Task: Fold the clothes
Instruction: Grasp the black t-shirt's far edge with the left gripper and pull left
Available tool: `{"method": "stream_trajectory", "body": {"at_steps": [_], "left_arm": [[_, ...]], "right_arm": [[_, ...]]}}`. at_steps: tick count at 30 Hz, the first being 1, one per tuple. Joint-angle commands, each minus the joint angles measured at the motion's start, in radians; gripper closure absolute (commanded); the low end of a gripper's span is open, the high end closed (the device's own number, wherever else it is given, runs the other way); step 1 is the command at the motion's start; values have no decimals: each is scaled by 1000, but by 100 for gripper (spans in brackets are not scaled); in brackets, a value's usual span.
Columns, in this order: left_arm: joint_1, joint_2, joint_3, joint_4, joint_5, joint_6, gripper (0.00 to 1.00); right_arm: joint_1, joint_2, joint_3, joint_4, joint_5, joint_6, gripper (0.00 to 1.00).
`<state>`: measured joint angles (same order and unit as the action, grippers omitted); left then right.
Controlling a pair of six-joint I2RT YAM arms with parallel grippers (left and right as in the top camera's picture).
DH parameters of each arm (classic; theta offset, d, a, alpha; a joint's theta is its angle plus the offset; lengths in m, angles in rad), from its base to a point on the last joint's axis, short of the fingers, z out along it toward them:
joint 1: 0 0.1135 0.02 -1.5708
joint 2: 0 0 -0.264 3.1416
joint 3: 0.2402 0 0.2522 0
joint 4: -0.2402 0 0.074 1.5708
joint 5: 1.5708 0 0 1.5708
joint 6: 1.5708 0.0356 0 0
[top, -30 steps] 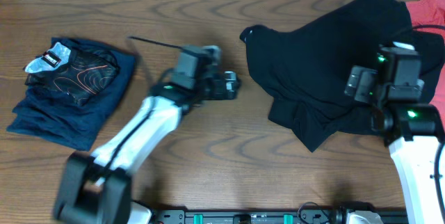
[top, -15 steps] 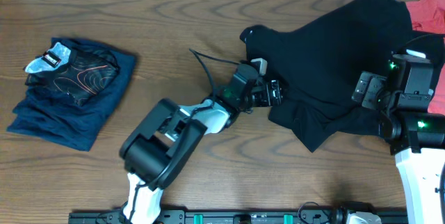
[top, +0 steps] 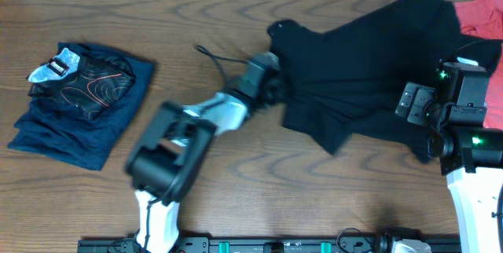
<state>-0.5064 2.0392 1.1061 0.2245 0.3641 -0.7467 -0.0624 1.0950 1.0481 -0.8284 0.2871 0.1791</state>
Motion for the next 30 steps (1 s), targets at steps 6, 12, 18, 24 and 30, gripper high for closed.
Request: {"method": "stream_trajectory", "body": {"at_steps": [6,12,18,24,30], "left_arm": [[382,-252,50,-155,-83,214,53],[476,-314,50,-423,204,211,2],[349,-314,40,-704,264,216,2],[134,-300,21,-667,1,206,1],[10,-237,21,-537,-150,76,14]], "right_arm": [[-11,-4,6,-8,0,15,1],[-11,-3,5,-28,0,15,1],[-11,-3,5,-38,0,15,1],[-11,-2,5,-45,-37,14,1],[-11,-2,5,-51,-37,14,1]]}}
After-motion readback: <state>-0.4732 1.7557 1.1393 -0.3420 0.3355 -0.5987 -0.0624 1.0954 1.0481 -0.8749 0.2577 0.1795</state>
